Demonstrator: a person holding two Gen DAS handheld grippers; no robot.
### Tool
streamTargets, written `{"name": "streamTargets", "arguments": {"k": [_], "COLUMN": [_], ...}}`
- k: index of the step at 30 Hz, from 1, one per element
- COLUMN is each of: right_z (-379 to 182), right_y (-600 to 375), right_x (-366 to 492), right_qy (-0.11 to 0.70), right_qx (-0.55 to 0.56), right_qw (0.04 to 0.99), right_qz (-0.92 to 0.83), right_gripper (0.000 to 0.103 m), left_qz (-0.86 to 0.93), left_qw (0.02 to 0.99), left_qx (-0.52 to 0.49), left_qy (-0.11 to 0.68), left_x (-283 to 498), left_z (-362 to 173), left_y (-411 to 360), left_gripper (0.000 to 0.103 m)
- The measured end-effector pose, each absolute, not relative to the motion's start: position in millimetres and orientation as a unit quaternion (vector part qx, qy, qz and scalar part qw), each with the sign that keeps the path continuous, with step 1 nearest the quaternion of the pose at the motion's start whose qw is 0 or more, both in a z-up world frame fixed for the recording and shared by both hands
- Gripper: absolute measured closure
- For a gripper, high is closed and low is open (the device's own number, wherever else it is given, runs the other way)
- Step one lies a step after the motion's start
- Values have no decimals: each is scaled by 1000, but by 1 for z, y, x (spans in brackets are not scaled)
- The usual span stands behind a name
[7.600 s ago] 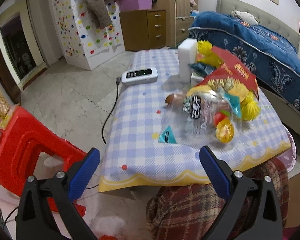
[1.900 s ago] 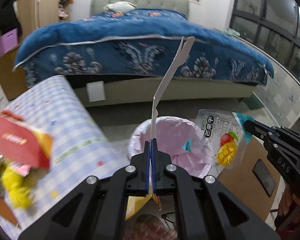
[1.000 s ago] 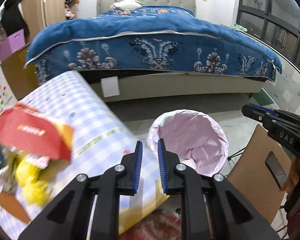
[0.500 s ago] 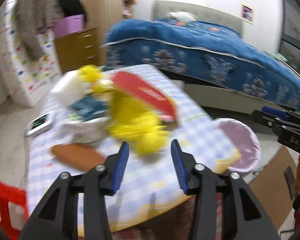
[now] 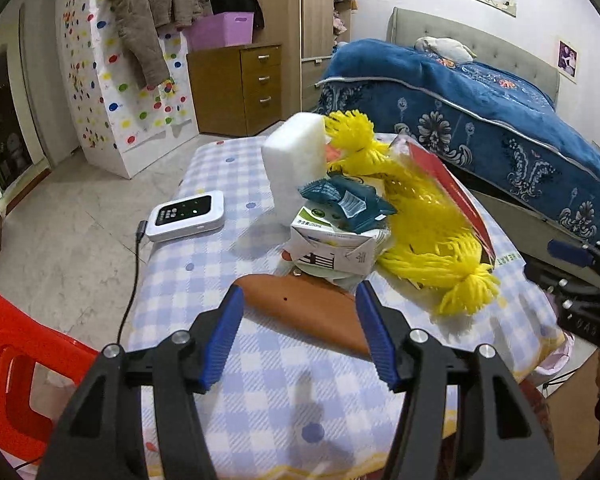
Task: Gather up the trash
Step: 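Move both open tools back over the table pile, then grasp the red Ultraman card box edge with the right tool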
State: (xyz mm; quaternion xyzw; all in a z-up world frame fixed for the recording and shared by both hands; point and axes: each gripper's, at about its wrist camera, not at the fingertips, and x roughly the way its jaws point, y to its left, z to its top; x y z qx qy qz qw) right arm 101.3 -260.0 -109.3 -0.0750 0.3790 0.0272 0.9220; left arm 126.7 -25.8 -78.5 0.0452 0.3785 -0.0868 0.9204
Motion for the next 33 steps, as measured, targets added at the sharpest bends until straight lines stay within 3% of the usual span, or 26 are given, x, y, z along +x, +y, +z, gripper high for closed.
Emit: {"name": "streamTargets", "arguments": {"k": [12,13,17,20,33], "right_z": [-140,-140,-137,-125,-77], "right_y": [-243,-240,-231,-227,-218], "right_x": [146,148,149,138,93], "right_qy": [381,378,360,343,354], "right_qx": [-148,-162,-203,-204,-97], "right_qw": [912,911,910,916,926], "right_qz": [37,34,27,38,91], "right_gripper": [48,51,89,97,101], "left_qz": [-111,-112,-113,-110,-102], "left_qw": [913,912,913,915,920], "left_qx": [52,53,55,52,25], "left_qy": [390,390,387,384,379], "left_x": [141,141,137,133,114], "left_z": [-91,-91,-90,-87,-74], "left_y": [-53,-55,-56,-53,-32], "left_gripper": [46,46,46,46,46]}}
